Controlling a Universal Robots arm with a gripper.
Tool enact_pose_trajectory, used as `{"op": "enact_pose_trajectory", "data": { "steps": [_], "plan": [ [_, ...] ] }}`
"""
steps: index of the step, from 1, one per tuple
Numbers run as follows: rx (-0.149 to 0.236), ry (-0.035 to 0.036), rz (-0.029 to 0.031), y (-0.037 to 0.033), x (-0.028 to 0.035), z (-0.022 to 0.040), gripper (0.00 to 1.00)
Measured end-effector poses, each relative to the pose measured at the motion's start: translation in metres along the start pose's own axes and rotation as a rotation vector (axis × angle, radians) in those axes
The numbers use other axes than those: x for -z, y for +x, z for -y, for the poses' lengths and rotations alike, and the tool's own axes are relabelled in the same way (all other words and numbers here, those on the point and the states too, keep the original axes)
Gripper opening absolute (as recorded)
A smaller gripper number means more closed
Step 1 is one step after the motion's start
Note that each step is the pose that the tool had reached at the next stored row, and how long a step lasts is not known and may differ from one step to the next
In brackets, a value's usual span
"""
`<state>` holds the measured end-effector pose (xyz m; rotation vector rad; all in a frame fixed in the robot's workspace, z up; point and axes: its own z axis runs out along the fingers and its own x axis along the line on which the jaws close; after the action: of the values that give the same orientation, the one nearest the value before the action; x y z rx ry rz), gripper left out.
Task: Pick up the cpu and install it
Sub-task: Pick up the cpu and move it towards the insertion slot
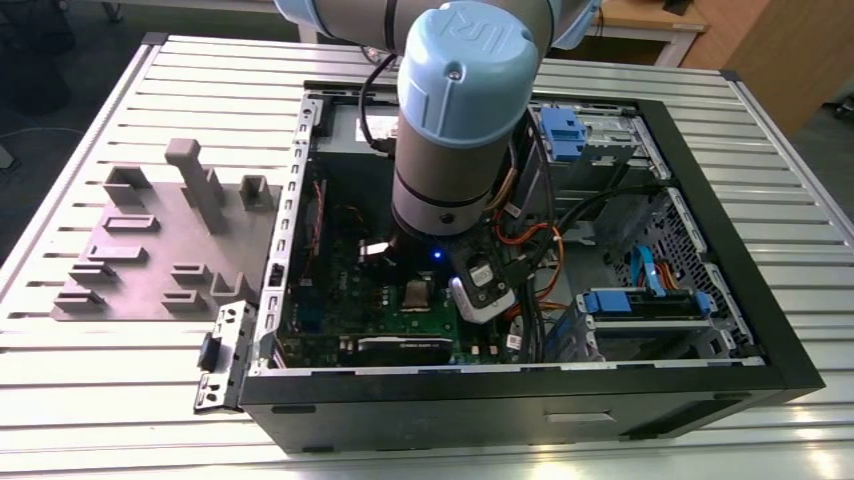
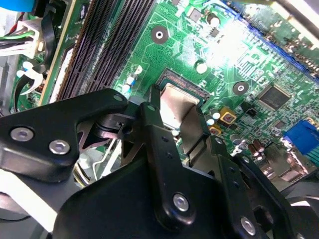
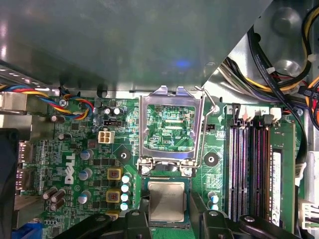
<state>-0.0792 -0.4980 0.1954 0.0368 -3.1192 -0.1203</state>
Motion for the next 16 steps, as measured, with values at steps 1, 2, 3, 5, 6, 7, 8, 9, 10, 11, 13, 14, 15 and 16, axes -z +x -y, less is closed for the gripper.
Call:
{"op": "enact_pose_trajectory", "data": {
  "steps": [1,2,3,5,6,7,8,9,10,11,13,14,15,16],
  "plan": [
    [0.0,0.0,0.0,0.0,0.0,0.0,0.44],
    [0.0,0.0,0.0,0.0002,0.0,0.0,0.44],
    [0.0,0.0,0.0,0.0003,0.0,0.0,0.44],
    [0.0,0.0,0.0,0.0003,0.0,-0.0001,0.44],
    [0.0,0.0,0.0,0.0004,0.0,-0.0001,0.44],
    [0.0,0.0,0.0,0.0004,0.0,-0.0001,0.44],
    [0.0,0.0,0.0,0.0004,0.0,-0.0001,0.44],
    [0.0,0.0,0.0,0.0004,0.0,-0.0001,0.44],
    [0.0,0.0,0.0,0.0004,0.0,-0.0001,0.45],
    [0.0,0.0,0.0,0.0004,0.0,-0.0001,0.45],
    [0.0,-0.0002,0.0,0.0004,0.0,-0.0001,0.51],
    [0.0,-0.0002,0.0,0.0004,0.0001,-0.0002,0.51],
    [0.0,-0.0002,0.0,0.0005,0.0,-0.0003,0.51],
    [0.0,-0.0003,0.0001,0.0005,-0.0003,-0.0006,0.51]
  ]
}}
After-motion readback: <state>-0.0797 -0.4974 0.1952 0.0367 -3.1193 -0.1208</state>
